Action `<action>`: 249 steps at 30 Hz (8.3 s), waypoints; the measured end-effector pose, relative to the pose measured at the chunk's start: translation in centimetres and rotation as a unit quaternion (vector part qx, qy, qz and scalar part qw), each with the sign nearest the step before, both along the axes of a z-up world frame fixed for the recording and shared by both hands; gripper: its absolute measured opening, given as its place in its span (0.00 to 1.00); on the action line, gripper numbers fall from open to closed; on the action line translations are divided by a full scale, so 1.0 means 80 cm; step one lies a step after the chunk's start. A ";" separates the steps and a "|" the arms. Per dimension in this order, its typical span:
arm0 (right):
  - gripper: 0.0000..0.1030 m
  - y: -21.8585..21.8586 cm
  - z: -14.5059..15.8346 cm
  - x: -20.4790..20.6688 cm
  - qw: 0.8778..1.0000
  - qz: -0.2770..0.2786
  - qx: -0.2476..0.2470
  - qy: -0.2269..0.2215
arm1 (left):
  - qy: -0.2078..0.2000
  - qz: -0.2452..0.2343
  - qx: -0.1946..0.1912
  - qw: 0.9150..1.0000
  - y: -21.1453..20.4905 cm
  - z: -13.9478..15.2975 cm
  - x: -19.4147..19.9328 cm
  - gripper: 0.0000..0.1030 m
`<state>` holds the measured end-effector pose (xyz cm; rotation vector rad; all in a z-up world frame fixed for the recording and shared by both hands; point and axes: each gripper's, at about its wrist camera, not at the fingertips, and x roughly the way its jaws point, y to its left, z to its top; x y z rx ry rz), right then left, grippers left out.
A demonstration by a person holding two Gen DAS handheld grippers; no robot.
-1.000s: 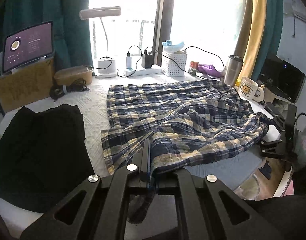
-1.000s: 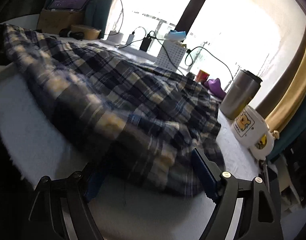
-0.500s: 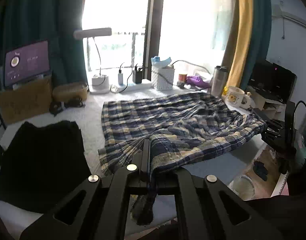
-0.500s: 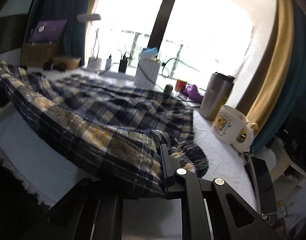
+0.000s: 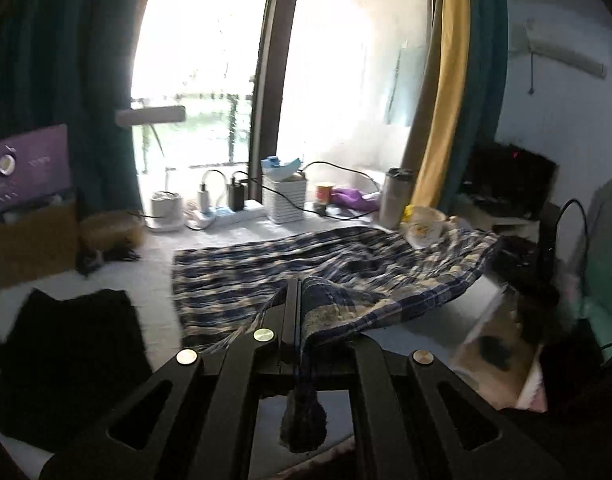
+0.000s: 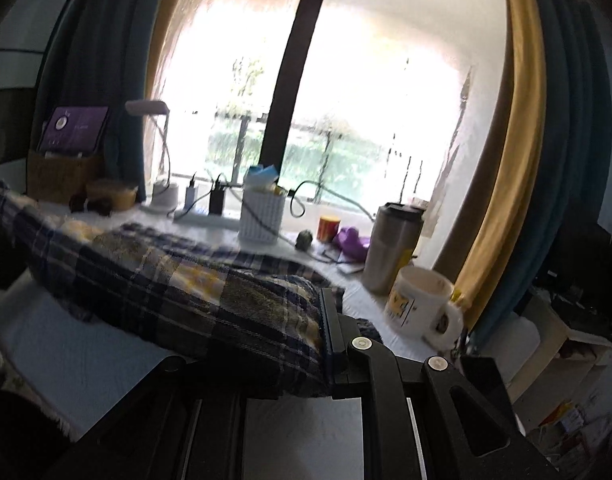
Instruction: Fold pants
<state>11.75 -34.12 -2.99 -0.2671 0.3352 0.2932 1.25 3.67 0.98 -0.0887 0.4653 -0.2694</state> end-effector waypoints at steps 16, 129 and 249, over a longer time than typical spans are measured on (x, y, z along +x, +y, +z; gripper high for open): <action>0.13 0.003 0.030 0.070 1.000 -0.012 0.021 -0.004 | -0.025 0.000 0.036 0.999 0.006 0.038 0.077 0.02; 0.81 0.082 -0.045 0.227 0.987 -0.057 -0.027 0.147 | 0.153 0.210 -0.001 0.966 0.145 -0.118 0.201 0.57; 0.24 0.035 -0.093 0.350 0.978 -0.032 -0.032 0.206 | 0.233 0.167 0.006 0.958 0.082 -0.167 0.220 0.25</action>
